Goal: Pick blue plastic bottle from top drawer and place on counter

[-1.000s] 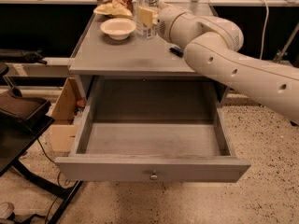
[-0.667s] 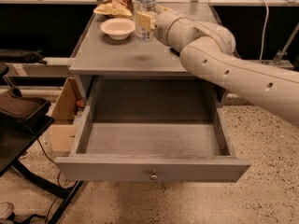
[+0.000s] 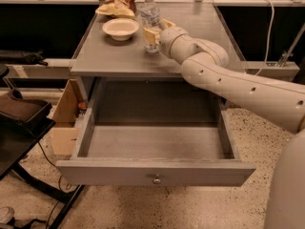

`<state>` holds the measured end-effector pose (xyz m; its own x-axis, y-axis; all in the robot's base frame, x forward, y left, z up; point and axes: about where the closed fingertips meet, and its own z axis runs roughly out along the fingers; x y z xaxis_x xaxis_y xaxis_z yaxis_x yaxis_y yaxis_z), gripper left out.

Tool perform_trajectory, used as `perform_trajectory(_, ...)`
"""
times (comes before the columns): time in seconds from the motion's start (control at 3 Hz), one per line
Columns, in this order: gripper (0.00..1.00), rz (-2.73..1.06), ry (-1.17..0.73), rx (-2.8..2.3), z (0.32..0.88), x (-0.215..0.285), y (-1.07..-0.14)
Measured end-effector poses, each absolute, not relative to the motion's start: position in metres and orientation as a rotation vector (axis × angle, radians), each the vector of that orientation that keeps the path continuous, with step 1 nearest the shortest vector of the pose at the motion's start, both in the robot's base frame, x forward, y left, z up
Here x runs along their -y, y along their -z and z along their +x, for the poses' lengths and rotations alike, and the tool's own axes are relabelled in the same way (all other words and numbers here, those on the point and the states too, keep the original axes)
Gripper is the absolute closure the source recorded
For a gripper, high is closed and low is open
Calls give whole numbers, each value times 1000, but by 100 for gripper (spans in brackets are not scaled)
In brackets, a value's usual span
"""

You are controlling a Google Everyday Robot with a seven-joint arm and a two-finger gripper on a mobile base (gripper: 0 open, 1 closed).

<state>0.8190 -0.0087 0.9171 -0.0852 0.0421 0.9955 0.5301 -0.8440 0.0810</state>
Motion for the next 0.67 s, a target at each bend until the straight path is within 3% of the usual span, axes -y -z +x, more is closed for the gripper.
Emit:
perform_trajectory(0.33,100,-1885,1965,636,824,4,-897)
perform_trajectory(0.67,82,-1885,1964,636,824,4,-898)
